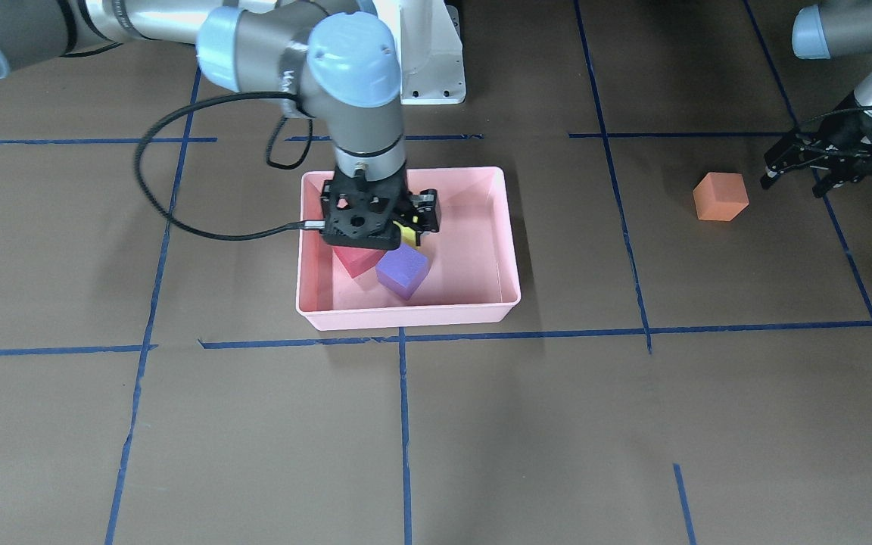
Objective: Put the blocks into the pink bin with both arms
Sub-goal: 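Carry the purple cube into the pink bin and release it, then grasp the orange cube with the left gripper while the right gripper hovers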
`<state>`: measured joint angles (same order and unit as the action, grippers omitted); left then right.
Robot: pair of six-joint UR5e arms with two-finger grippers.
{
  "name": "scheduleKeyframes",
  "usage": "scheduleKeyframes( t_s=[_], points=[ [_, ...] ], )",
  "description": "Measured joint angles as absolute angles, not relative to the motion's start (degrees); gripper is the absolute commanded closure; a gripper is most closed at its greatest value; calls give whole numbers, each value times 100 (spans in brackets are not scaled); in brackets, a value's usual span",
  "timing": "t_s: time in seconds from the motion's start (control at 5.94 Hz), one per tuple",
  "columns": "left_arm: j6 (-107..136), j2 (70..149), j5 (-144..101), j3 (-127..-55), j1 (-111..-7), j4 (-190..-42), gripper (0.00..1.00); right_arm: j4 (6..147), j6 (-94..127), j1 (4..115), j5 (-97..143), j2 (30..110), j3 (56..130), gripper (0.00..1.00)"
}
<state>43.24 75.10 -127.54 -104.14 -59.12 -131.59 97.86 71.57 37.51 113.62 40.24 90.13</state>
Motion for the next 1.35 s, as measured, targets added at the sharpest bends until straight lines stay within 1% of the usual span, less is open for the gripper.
scheduleKeyframes(
  t_s=[0.34, 0.84, 1.01, 1.18, 1.35],
  points=[
    [5280, 7360, -12443, -10404, -5265, -13678, 0, 9788, 6825, 3952, 11413, 4524, 9459, 0],
    [5811, 7447, -11894, -10260, -4572, -13813, 0, 9784, 6748, 4005, 11417, 4745, 9628, 0],
    [5976, 7536, -11788, -10220, -4379, -13810, 6, 9783, 6731, 4007, 11417, 4811, 9679, 0],
    [6056, 7600, -11619, -10144, -4207, -13808, 44, 9780, 6703, 4007, 11417, 4865, 9700, 0],
    [6065, 7630, -11463, -10086, -4114, -13800, 56, 9773, 6687, 4008, 11417, 4901, 9707, 0]
  ],
)
